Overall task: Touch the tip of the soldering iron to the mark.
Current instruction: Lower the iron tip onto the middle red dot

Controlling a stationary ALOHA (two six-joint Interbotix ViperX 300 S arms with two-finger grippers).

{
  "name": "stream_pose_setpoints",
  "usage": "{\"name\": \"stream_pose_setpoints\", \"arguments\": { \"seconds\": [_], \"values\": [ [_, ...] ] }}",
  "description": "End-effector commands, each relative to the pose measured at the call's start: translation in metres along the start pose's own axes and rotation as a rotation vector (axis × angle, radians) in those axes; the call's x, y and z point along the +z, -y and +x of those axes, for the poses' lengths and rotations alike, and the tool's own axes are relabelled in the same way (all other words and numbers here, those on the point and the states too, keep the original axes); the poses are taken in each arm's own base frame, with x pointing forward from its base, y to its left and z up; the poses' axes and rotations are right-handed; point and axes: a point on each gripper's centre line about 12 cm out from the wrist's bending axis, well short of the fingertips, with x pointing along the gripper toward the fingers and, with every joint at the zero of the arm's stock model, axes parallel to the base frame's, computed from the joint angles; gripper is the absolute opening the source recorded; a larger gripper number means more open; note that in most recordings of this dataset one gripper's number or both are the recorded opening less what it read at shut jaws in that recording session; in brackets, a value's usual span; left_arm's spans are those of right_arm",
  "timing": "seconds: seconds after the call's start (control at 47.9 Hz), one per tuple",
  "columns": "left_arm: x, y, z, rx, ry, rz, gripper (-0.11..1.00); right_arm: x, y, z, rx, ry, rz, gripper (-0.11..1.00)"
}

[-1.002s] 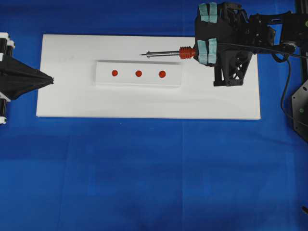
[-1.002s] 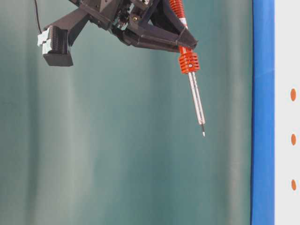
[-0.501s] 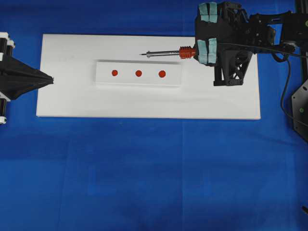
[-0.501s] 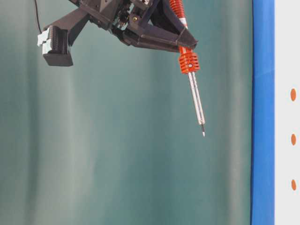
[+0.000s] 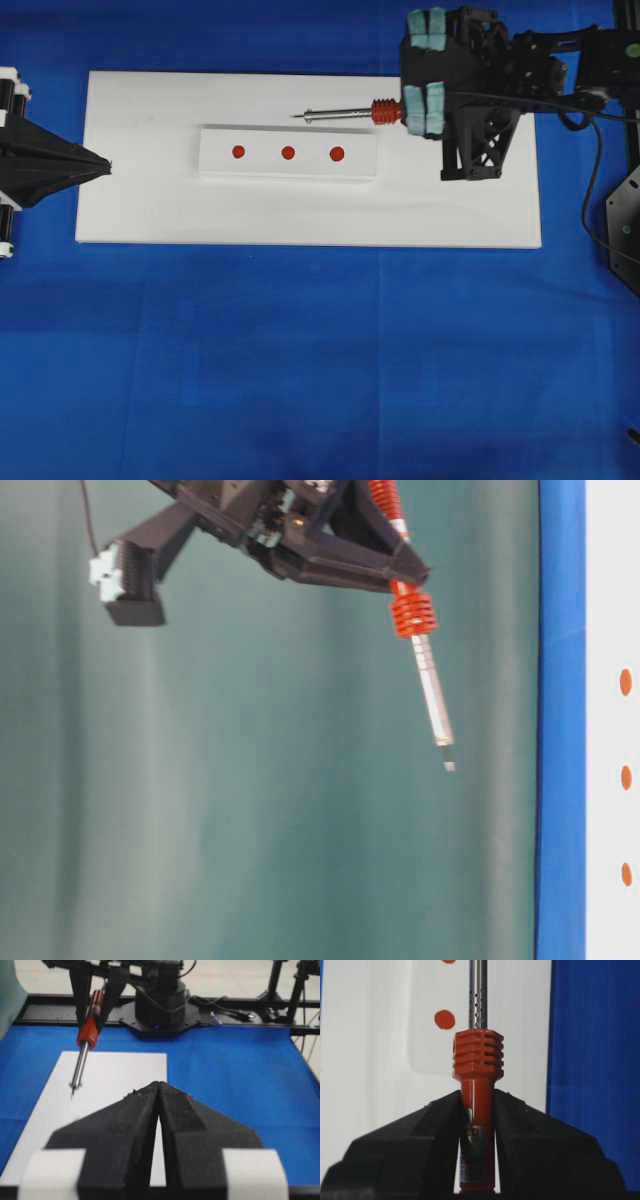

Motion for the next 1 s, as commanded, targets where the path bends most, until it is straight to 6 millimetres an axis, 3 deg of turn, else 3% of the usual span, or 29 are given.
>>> {"name": "stream_pose_setpoints", "arguments": {
  "seconds": [0.0,0.543,0.981],
  "values": [
    [0.004,0.0,0.002,0.001,0.012,-0.001,0.0,0.003,0.0,0.003,0.001,0.006,0.004,0.06],
    [0.004,0.0,0.002,0.001,0.012,-0.001,0.0,-0.022,-0.013,0.063,0.038,-0.056,0.018,0.06],
    [0.004,0.0,0.002,0.001,0.012,-0.001,0.0,-0.028,-0.015,0.08,0.043,-0.082,0.018,0.06]
  ]
}}
